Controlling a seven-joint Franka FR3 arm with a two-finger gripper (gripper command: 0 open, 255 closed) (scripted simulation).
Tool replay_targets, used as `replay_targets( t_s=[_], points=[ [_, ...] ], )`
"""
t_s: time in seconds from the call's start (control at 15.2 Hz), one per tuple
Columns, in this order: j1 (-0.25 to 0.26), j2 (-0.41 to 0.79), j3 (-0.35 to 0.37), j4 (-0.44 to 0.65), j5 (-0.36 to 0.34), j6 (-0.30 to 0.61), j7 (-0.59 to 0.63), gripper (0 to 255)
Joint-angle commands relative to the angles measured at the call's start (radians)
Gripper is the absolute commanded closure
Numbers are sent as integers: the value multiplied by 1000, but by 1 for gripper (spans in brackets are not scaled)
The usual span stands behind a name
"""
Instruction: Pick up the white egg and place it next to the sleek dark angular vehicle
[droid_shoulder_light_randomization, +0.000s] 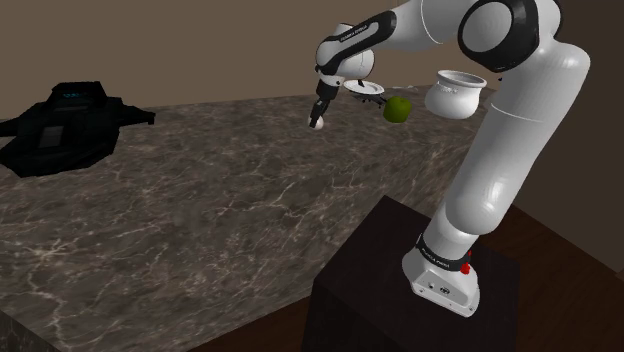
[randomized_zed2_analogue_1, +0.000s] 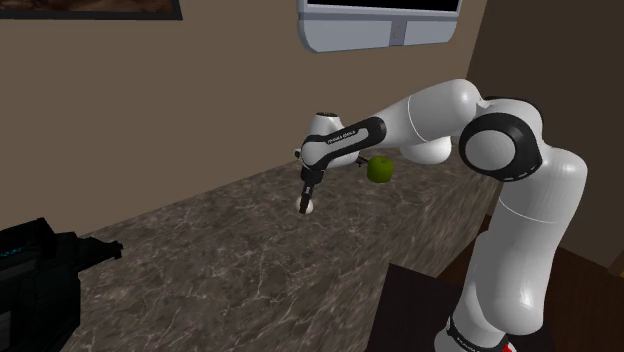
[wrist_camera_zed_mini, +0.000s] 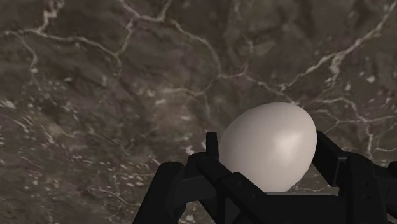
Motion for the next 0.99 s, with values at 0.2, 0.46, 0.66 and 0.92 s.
replay_targets(
  t_s=[0.2,0.46,0.66,0.92],
  points=[
    [0,0,0,-1,0,0,0,255],
    [0,-17,-1,21,-14,-37,14,255],
    [0,-33,-2,44,-26,-74,27,255],
    [0,-52,-2,78,-40,-124,42,255]
  ],
)
